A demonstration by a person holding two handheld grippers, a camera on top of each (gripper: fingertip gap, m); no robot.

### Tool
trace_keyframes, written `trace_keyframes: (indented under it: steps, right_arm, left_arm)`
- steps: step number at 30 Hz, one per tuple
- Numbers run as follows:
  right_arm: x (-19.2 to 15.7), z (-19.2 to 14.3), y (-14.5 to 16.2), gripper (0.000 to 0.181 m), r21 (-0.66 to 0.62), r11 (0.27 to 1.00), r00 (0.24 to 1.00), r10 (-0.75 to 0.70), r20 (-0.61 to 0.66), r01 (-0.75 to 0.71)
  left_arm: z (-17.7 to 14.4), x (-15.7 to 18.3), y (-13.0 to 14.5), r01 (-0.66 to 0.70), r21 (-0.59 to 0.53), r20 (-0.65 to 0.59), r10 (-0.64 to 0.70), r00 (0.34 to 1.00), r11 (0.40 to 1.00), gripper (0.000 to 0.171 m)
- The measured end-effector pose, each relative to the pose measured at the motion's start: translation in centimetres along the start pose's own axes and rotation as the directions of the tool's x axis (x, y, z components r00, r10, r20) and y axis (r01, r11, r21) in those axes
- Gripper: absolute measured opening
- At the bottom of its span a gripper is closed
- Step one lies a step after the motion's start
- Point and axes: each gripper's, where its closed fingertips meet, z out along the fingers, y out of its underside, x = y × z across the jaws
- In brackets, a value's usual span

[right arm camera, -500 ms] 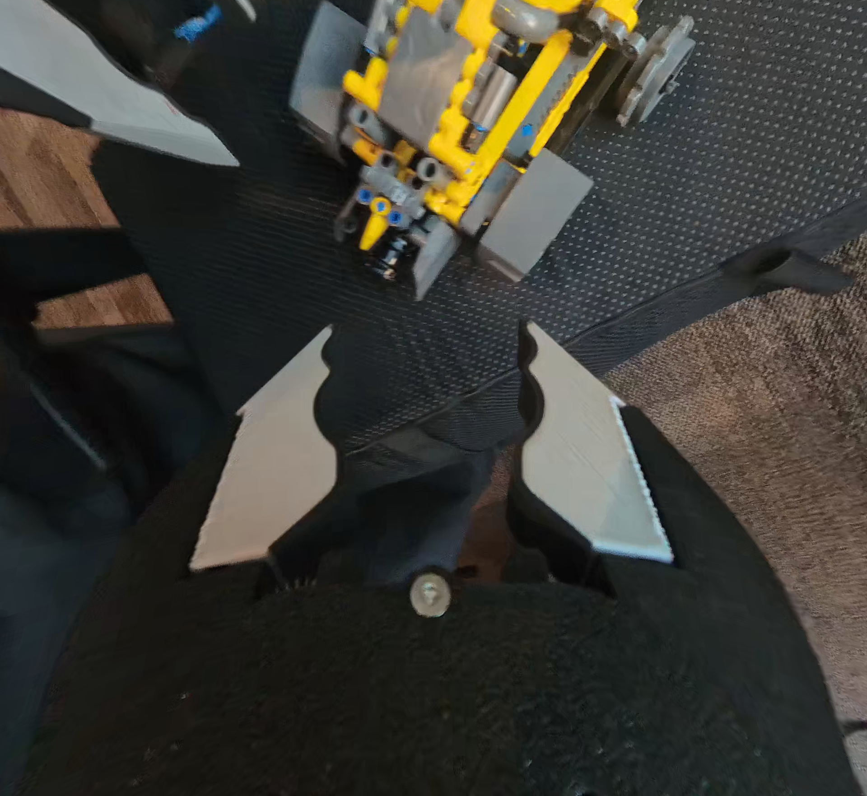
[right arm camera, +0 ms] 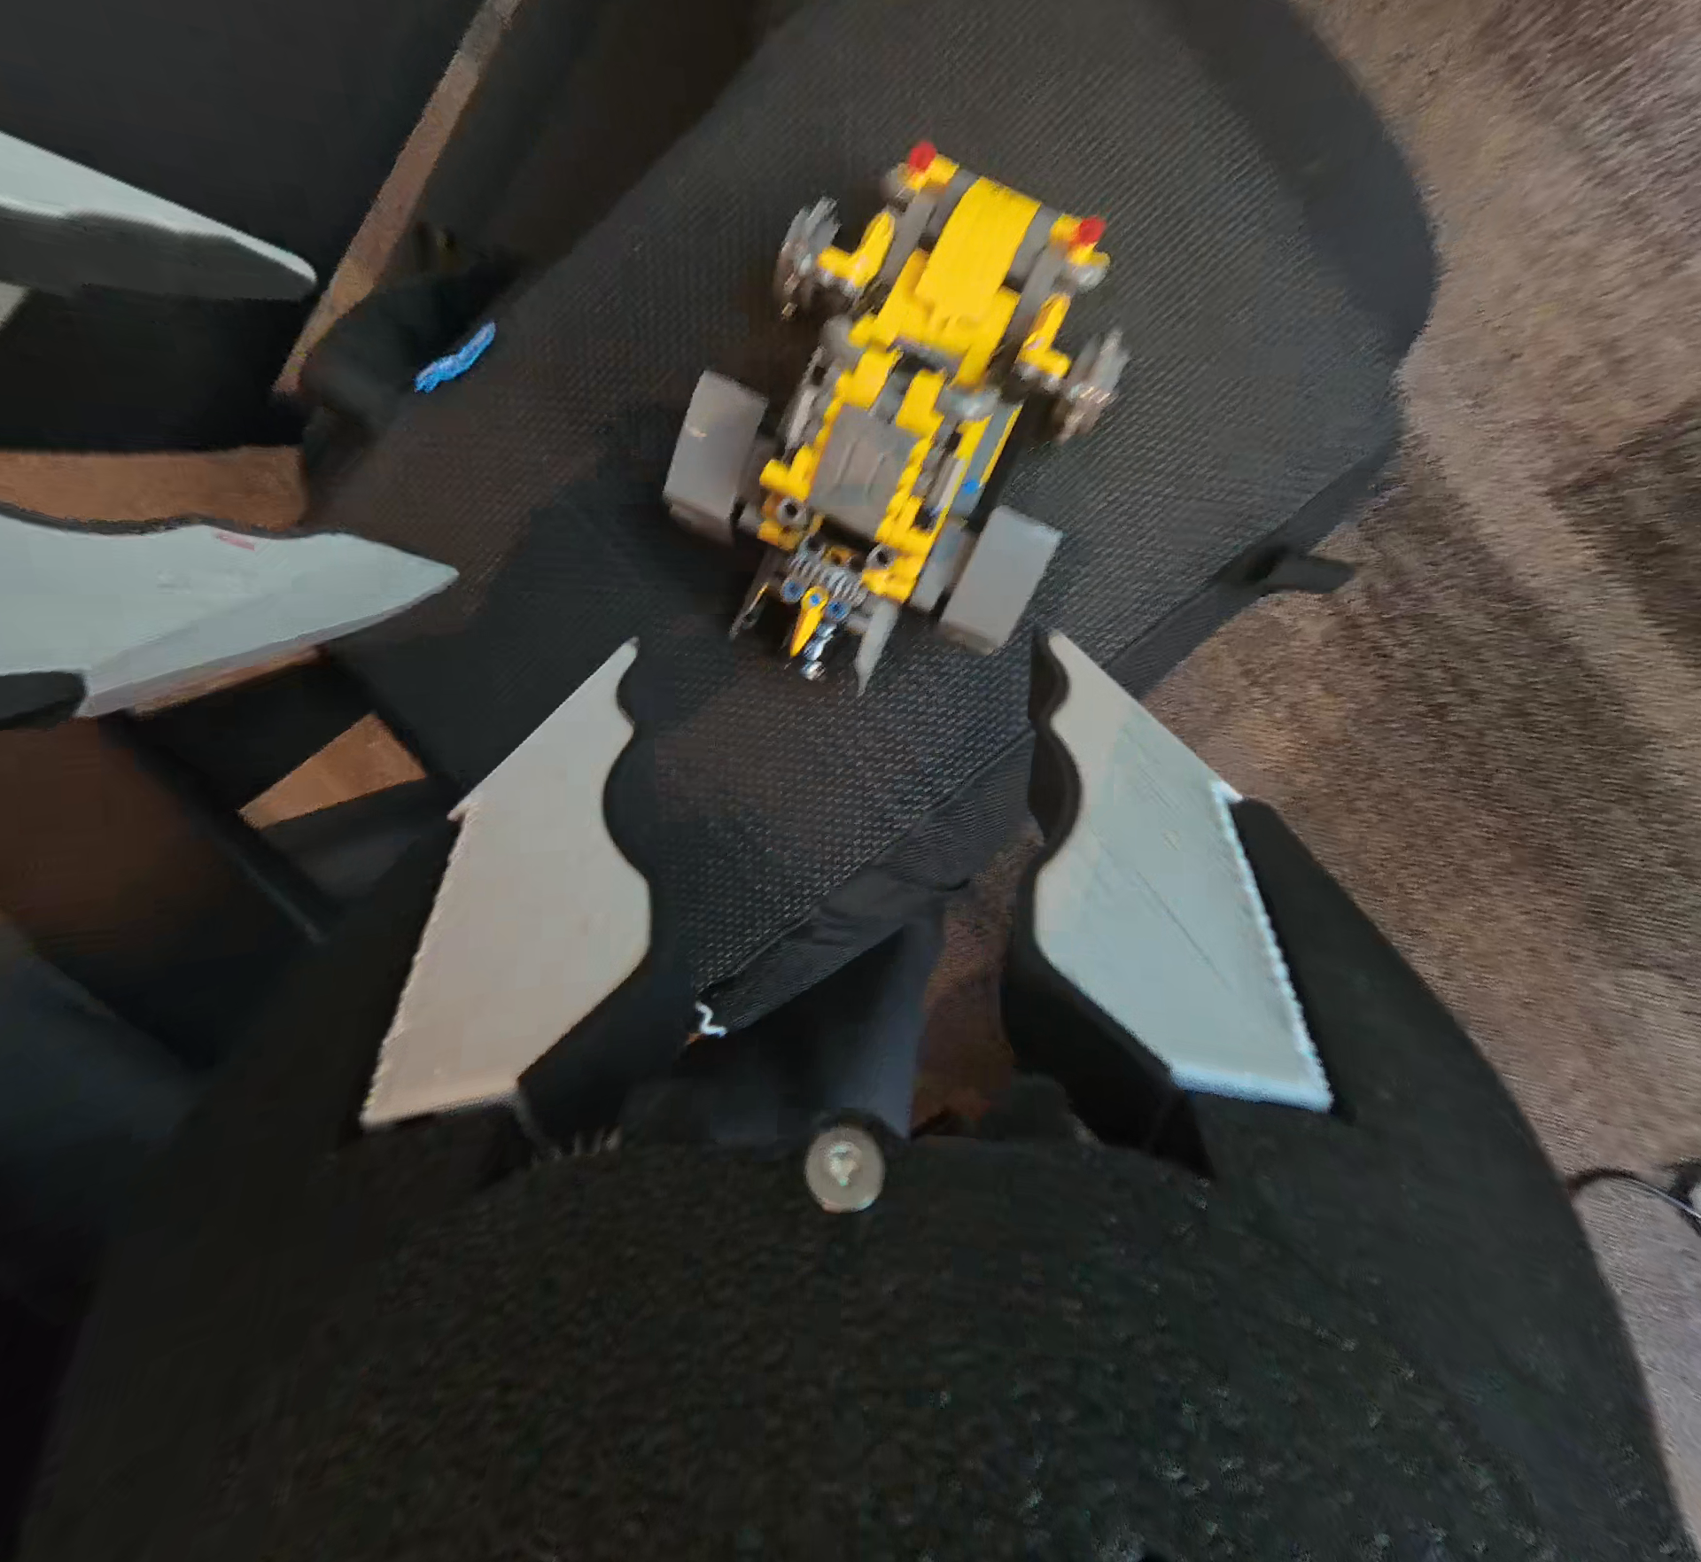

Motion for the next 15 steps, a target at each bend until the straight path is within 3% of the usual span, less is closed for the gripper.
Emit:
trace_keyframes:
  steps: [7, 11, 15]
  right_arm:
    - [1.8, -3.6, -6.3, 0.080, 0.107, 0.994, 0.992, -0.009, -0.125, 0.022]
    - [0.9, -5.6, -7.6, 0.080, 0.146, 0.989, 0.990, -0.014, -0.138, 0.034]
    - [-0.2, -6.7, -7.7, 0.080, 0.169, 0.985, 0.990, -0.022, -0.136, 0.045]
  left_arm:
    - [-3.5, -2.6, -9.1, -0.004, 0.169, 0.051, -0.005, 0.999, 0.986, 0.057]
    - [-5.6, -2.1, -10.7, -0.007, 0.226, 0.041, -0.002, 0.999, 0.974, 0.057]
    - [-6.4, -1.2, -10.2, -0.022, 0.237, 0.029, 0.015, 0.999, 0.971, 0.058]
